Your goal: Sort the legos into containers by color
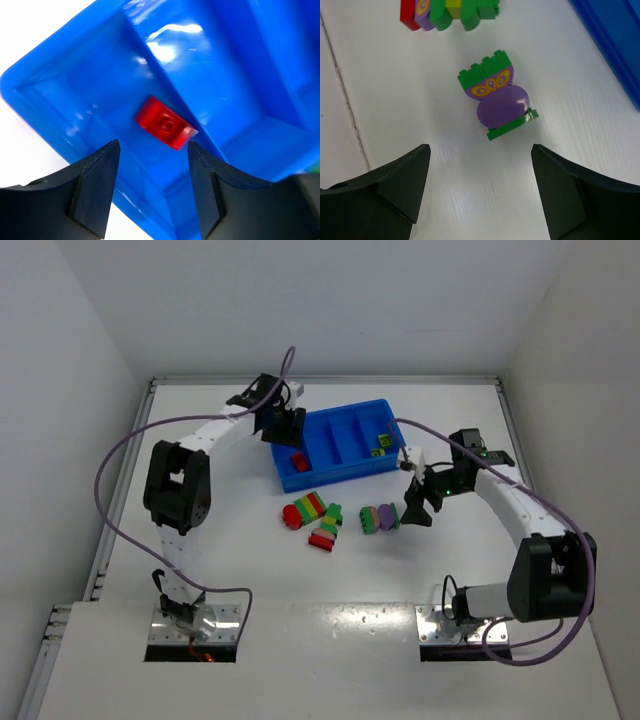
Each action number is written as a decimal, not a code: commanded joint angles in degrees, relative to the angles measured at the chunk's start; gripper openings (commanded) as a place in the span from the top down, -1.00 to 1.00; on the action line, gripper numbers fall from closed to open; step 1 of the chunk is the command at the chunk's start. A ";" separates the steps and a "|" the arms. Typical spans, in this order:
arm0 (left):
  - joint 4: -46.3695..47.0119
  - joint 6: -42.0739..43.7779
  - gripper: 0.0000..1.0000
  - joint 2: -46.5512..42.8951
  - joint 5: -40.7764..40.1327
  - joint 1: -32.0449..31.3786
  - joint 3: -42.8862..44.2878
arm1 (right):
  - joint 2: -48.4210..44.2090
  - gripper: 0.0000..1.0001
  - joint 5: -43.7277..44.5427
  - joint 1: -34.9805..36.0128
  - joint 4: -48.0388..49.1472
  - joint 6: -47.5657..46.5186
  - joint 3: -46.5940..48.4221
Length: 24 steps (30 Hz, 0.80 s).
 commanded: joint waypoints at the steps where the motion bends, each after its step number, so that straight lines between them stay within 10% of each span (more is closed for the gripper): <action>1: -0.27 0.30 -0.25 -6.22 17.28 2.36 2.11 | -1.64 -0.65 -2.53 3.04 -1.51 -12.56 -0.85; 8: -0.97 2.50 -0.28 -9.91 30.23 5.09 1.06 | -1.11 -0.70 1.59 9.29 3.14 -18.10 -3.58; 24: -2.29 5.67 -0.30 -14.05 31.91 5.61 -3.07 | 9.87 -0.79 6.44 13.42 13.16 -21.01 -2.61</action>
